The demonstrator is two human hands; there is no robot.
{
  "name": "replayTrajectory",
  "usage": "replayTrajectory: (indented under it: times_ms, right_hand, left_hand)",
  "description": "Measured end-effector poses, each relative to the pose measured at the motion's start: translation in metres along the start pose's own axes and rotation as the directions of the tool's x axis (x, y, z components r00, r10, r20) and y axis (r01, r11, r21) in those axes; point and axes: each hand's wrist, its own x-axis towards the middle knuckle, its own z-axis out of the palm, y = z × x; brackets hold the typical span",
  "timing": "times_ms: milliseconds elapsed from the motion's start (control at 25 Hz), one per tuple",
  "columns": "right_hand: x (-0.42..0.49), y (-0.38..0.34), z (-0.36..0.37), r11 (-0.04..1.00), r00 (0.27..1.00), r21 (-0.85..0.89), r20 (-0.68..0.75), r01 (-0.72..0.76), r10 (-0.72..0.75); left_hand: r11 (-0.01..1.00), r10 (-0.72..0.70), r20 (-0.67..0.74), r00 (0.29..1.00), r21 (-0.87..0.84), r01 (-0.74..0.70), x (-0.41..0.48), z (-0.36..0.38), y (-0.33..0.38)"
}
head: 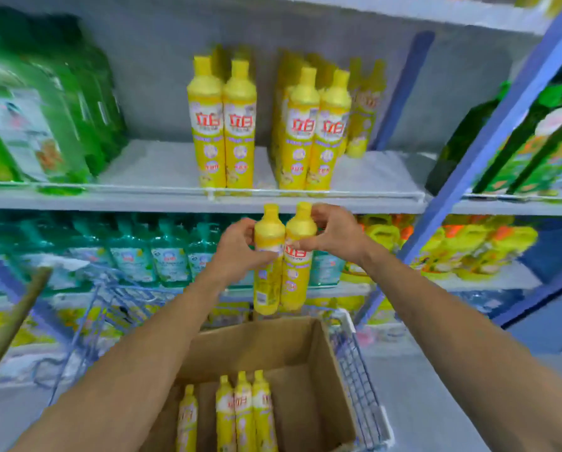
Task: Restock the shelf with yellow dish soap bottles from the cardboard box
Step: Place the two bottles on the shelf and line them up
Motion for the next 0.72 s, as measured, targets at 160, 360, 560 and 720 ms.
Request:
replayTrajectory:
  times_ms: [160, 360, 560, 720]
  right_hand:
    - [0.001, -0.068, -0.078, 0.99, 0.984, 0.014, -0.109, 0.14, -0.137]
    - [0.006, -0.093, -0.162, 0.965, 0.944, 0.037, -0.219, 0.261, -0.247]
    - [0.025, -0.089, -0.235, 0.942, 0.91, 0.054, -0.279, 0.332, -0.305]
    - [0.05, -0.07, -0.278, 0.935, 0.906, 0.069, -0.279, 0.348, -0.317]
  left_hand:
    - [0.985, 0.174, 0.002, 0.985, 0.014, -0.174, 0.032, -0.005, 0.096]
    - [0.946, 0.324, -0.022, 0.946, 0.031, -0.324, 0.068, 0.022, 0.18]
    - [0.928, 0.374, -0.115, 0.92, 0.045, -0.371, 0.112, 0.074, 0.23]
    - [0.929, 0.371, -0.156, 0.916, 0.074, -0.363, 0.149, 0.112, 0.245]
